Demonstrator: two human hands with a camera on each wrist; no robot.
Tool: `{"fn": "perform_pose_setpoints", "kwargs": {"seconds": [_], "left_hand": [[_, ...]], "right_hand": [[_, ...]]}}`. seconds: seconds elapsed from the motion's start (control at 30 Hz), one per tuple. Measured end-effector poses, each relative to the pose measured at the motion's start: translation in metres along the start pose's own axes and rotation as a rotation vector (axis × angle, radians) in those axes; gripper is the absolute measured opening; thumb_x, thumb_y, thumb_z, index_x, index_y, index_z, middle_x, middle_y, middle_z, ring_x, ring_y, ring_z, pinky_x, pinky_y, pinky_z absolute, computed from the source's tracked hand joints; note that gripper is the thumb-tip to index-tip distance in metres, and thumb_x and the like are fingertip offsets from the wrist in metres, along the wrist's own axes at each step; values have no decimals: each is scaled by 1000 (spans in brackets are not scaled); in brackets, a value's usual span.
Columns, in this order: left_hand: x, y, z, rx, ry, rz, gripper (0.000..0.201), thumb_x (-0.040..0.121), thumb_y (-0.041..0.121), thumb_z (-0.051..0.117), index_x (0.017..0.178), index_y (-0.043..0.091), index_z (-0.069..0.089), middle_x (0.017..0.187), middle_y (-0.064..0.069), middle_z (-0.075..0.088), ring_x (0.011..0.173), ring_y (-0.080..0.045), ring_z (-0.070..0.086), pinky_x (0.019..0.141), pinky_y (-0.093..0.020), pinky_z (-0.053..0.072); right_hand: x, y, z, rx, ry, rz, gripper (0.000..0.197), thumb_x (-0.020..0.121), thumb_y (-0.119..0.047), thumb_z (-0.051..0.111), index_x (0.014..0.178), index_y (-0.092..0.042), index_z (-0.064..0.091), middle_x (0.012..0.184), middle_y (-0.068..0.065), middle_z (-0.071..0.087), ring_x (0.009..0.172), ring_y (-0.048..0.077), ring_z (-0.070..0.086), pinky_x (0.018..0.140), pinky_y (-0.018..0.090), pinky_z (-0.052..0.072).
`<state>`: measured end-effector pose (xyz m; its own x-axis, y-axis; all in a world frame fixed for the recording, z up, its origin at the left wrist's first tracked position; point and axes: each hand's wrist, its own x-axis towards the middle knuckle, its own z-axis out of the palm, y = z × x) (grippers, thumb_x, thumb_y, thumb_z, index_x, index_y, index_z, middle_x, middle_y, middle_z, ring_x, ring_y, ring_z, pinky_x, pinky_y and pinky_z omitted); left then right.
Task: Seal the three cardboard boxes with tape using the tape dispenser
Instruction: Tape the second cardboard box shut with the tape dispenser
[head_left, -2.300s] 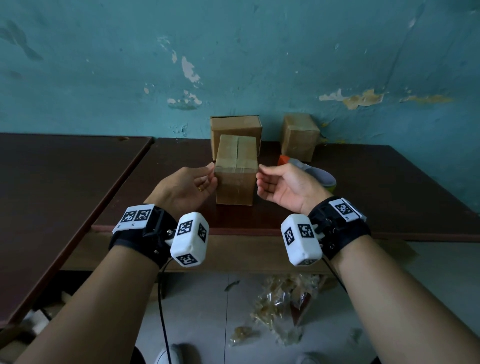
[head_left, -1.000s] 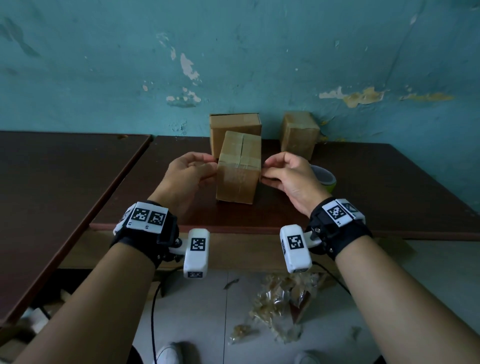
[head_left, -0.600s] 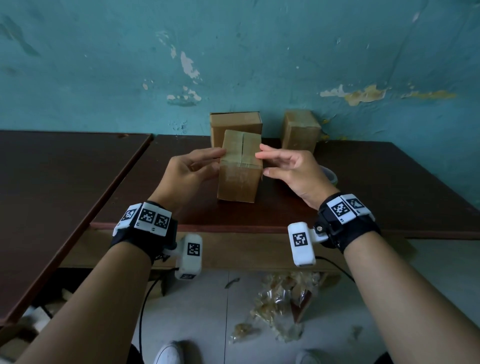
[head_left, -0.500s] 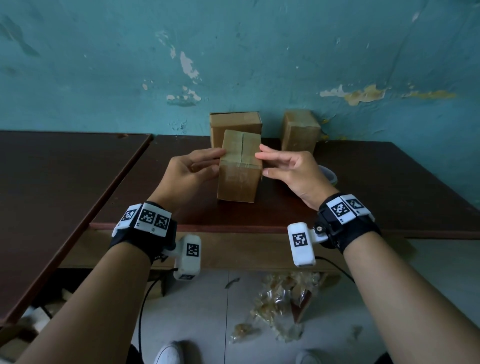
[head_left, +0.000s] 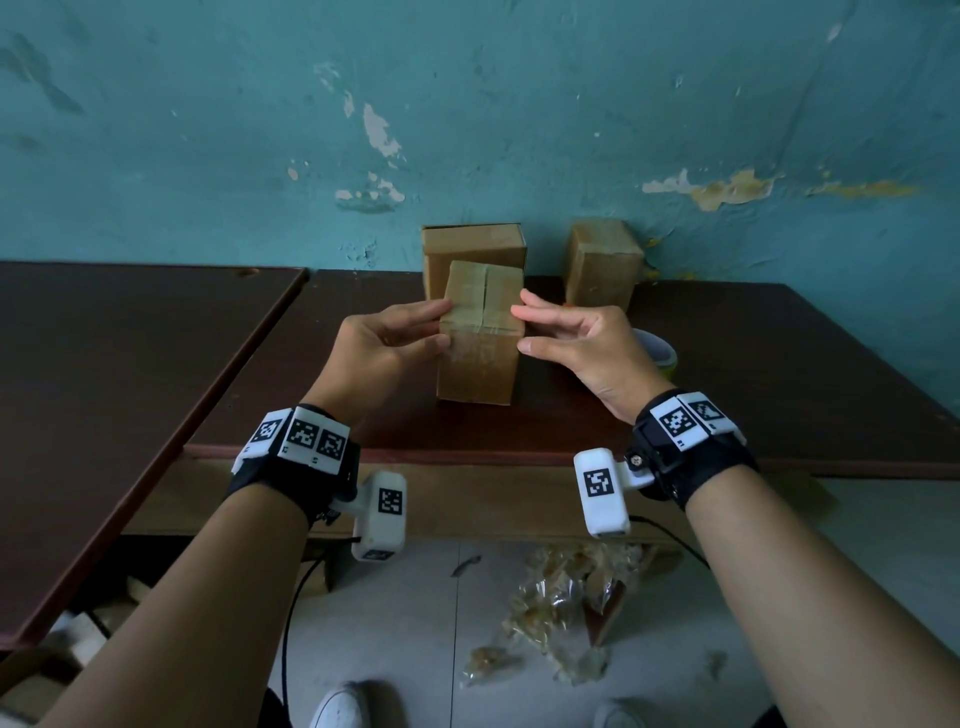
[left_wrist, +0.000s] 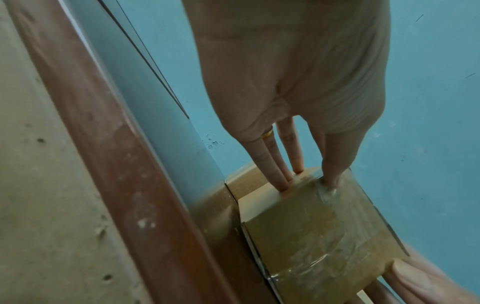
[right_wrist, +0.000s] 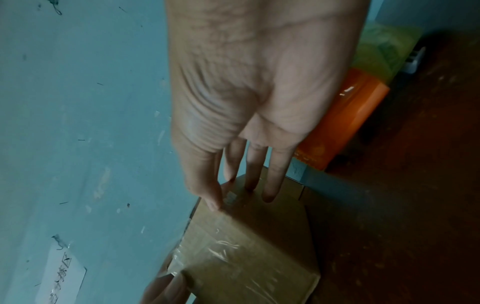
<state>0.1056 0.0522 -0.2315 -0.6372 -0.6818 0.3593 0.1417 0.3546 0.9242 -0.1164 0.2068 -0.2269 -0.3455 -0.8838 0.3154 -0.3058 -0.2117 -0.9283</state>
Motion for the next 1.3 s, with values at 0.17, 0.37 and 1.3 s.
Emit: {"fn": "perform_pose_setpoints", "kwargs": {"seconds": [0.17,0.37,1.3], "left_hand": [[1,-4,2,-36,22,-5,43,90,-4,77,132,2,71,131,-8,72,115,-13,73,101,-33,60],[0,-8,3,-80,43,-18,43,88,0,81,130,6,73,130,-7,74,120,-19,72,103,-39,59],[1,-6,6,-126,96,-59,40,85,2,84,124,-2,75,126,-10,76,115,-21,75,93,-35,64]], "right_hand": [[0,1,3,-46,16,-24,40,88,-5,82,123,-22,78,150,-2,61,139,3,55,126,40,36],[-2,1,8,-96,62,-71,36,88,-3,83,121,-17,79,149,4,62,135,5,60,120,40,45],[2,2,13,-93,97,-88,30,87,-8,86,117,-9,80,146,8,64,133,7,62,117,41,49]]}}
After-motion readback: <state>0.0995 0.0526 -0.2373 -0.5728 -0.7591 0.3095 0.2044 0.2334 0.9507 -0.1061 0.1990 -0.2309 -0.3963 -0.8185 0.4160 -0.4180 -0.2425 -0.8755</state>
